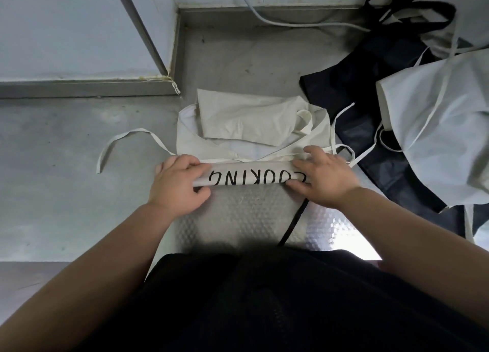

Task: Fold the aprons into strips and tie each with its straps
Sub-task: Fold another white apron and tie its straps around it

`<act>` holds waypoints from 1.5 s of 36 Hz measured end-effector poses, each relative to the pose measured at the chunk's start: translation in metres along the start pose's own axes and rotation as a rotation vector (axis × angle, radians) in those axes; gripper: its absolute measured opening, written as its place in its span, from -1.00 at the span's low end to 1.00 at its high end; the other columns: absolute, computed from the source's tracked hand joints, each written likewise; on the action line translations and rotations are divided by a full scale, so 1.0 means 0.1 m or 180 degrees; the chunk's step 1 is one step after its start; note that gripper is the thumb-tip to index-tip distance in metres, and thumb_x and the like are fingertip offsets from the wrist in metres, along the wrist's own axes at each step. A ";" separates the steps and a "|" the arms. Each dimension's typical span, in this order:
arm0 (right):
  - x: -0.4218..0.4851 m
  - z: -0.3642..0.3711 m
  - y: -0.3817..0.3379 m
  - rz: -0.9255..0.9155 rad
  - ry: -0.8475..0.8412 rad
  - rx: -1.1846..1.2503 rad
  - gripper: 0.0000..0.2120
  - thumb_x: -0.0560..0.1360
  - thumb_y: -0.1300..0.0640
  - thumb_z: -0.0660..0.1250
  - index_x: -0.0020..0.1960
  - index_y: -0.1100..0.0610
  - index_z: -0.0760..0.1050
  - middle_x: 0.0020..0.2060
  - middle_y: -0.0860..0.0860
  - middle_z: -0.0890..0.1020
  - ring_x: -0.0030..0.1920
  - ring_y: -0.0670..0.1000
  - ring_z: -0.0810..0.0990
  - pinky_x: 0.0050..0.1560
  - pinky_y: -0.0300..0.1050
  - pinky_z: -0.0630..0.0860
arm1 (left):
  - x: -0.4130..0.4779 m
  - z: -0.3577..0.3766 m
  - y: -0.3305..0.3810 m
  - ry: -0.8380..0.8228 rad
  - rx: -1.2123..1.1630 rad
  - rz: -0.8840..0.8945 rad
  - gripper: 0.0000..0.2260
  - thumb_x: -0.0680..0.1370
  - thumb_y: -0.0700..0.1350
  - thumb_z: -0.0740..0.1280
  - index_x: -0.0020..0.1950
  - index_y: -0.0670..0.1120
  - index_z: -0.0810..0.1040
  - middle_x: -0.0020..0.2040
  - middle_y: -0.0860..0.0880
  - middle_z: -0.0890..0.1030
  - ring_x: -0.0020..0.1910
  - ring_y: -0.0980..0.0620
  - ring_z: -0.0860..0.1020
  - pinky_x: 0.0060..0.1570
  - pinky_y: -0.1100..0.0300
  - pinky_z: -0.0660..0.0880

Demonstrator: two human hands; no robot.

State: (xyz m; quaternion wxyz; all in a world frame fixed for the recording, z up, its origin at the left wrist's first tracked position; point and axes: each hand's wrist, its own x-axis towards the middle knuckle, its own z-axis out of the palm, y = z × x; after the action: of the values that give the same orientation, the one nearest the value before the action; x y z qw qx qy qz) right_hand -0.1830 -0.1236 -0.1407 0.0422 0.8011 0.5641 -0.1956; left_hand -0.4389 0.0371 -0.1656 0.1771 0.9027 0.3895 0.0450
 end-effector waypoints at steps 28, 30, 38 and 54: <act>0.42 -0.19 0.17 0.1184 0.0245 -0.0075 -0.51 0.52 -0.17 0.22 0.34 0.08 0.31 0.21 0.17 0.42 0.21 0.23 0.40 0.20 0.07 0.29 | 0.51 -0.10 -0.01 0.0323 -0.0130 -0.1020 -0.69 0.48 -0.11 0.40 0.19 -0.15 0.51 0.21 -0.21 0.43 0.21 -0.22 0.39 0.17 -0.02 0.37; 0.49 -0.27 0.11 0.0920 0.0304 -0.0329 -0.58 0.53 -0.07 0.24 0.33 0.06 0.34 0.23 0.16 0.40 0.23 0.21 0.37 0.25 0.05 0.24 | 0.49 -0.07 0.02 0.0331 -0.0046 -0.0450 -0.82 0.52 -0.16 0.30 0.06 -0.20 0.58 0.09 -0.23 0.50 0.09 -0.25 0.46 0.07 -0.08 0.46; 0.64 -0.34 -0.04 0.0705 -0.0165 0.0392 -0.72 0.49 0.19 0.20 0.20 0.11 0.35 0.09 0.08 0.53 0.06 0.17 0.54 0.02 -0.04 0.47 | 0.52 0.02 0.10 -0.0348 -0.0171 -0.0111 -0.71 0.55 -0.06 0.27 0.21 -0.15 0.55 0.10 -0.19 0.48 0.15 -0.23 0.44 0.14 -0.09 0.45; 1.27 -0.75 -0.17 0.1390 0.0030 0.3620 -0.83 0.54 0.16 0.24 -0.12 0.20 0.56 -0.46 0.04 0.42 -0.45 0.00 0.31 -0.47 -0.21 0.28 | 1.10 -0.24 0.06 -0.0898 -0.1187 -0.0528 -0.23 0.36 -0.10 0.53 0.46 0.15 0.22 0.12 0.03 0.38 -0.19 0.13 0.52 0.00 0.28 0.40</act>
State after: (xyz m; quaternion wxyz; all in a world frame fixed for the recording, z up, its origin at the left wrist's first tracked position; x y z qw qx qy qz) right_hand -0.1418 0.0168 -0.1147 -0.3557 0.7961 0.1941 -0.4496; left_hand -0.3634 0.1192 -0.1472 0.3963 0.8168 0.4186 -0.0250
